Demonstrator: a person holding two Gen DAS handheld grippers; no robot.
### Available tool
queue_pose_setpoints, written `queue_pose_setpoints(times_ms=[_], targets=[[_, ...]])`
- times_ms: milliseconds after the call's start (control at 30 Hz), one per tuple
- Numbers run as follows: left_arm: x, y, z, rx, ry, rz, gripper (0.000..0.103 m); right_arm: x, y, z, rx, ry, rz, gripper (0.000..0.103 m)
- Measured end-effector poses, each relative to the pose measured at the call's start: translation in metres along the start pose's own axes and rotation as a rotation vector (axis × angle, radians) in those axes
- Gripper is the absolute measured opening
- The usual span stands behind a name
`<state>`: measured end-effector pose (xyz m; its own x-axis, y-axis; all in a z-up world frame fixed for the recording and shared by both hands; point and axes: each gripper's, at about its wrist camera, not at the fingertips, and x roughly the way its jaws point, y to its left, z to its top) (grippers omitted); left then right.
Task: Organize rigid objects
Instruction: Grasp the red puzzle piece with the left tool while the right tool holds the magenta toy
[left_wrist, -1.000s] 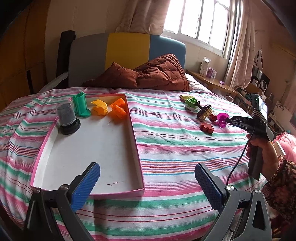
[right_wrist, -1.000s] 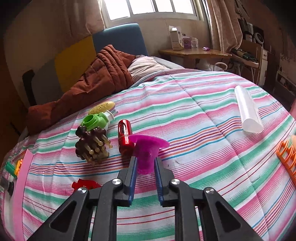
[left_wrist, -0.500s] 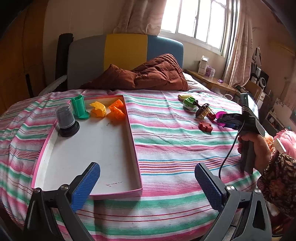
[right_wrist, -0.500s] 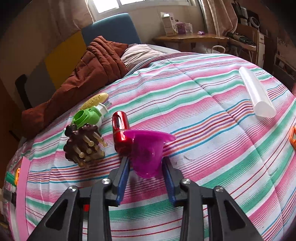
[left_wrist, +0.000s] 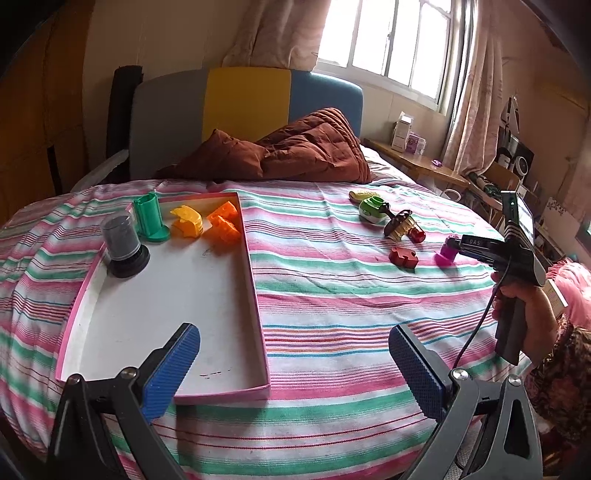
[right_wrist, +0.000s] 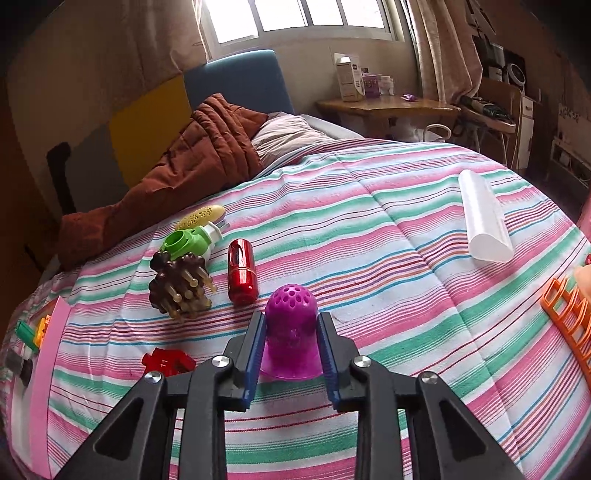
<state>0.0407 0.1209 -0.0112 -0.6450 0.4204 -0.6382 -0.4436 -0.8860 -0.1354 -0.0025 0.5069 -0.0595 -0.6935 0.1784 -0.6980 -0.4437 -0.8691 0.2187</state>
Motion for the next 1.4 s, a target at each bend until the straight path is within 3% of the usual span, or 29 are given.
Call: queue_pose_setpoints(times_ms=[300, 500, 533, 633, 700, 733, 867, 933, 1033, 1133, 1400], targets=[[0.01, -0.015, 0.02, -0.005, 0.01, -0.02, 0.103, 0.017, -0.009, -0.005, 0.049, 0.02, 0.008, 0.036], [0.027, -0.049, 0.042, 0.045, 0.024, -0.064, 0.103, 0.011, -0.01, -0.002, 0.046, -0.02, 0.012, 0.022], [0.031, -0.055, 0.046, 0.054, 0.025, -0.069, 0.103, 0.008, -0.009, -0.002, 0.038, -0.028, 0.012, 0.009], [0.048, -0.072, 0.057, 0.073, 0.035, -0.08, 0.103, 0.003, -0.01, -0.007, 0.013, -0.027, 0.004, 0.008], [0.062, -0.083, 0.062, 0.084, 0.049, -0.08, 0.103, 0.003, -0.013, -0.011, 0.018, 0.0, 0.044, 0.008], [0.07, -0.088, 0.065, 0.091, 0.056, -0.086, 0.103, 0.002, -0.015, -0.012, 0.025, 0.003, 0.061, 0.011], [0.091, -0.1, 0.071, 0.089, 0.085, -0.091, 0.103, -0.01, -0.015, -0.004, 0.004, -0.065, 0.034, 0.054], [0.097, -0.102, 0.071, 0.076, 0.099, -0.085, 0.103, -0.006, -0.01, 0.006, -0.038, -0.074, 0.016, 0.059], [0.104, -0.103, 0.071, 0.077, 0.111, -0.075, 0.103, 0.015, -0.001, 0.017, -0.095, -0.031, 0.012, 0.059], [0.112, -0.104, 0.071, 0.082, 0.123, -0.065, 0.103, 0.031, -0.001, 0.018, -0.087, 0.015, 0.007, 0.033], [0.15, -0.125, 0.079, 0.114, 0.156, -0.074, 0.103, 0.015, -0.025, 0.001, 0.035, -0.024, 0.005, 0.033]])
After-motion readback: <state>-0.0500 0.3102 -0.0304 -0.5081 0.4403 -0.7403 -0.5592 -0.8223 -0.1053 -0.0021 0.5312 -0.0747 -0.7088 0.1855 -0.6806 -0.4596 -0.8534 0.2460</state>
